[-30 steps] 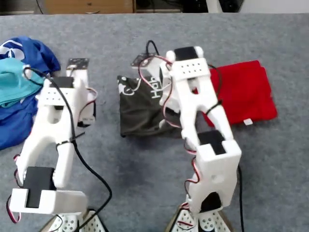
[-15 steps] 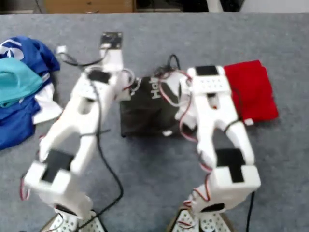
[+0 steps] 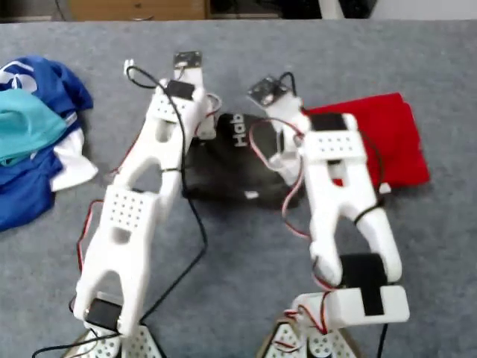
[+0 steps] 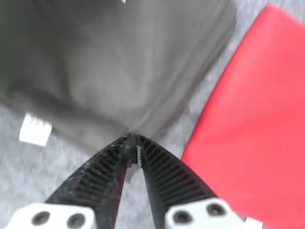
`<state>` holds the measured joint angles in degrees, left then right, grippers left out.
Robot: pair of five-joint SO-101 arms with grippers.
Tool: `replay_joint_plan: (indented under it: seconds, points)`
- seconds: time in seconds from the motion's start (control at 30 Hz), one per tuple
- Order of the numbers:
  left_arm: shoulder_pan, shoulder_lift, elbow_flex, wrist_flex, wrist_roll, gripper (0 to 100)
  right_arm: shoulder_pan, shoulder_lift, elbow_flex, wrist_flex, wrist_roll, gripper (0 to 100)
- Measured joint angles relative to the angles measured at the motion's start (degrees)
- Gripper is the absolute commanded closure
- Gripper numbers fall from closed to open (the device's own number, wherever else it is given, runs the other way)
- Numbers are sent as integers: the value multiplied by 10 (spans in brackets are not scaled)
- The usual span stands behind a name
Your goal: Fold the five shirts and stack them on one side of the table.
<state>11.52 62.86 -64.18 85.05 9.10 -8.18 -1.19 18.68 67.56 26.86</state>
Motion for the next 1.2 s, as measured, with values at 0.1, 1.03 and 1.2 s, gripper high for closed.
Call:
replay_joint_plan:
  seconds: [0.1,1.03,1.2]
  points:
    - [-1,70,-134,62,0,982,-1,37,11,-23,-4,997]
    - [-57,95,-295,151,-50,982,43,53,-179,-1,76,996]
    - [-47,-11,-214,151,-61,982,2,169,-293,-17,75,996]
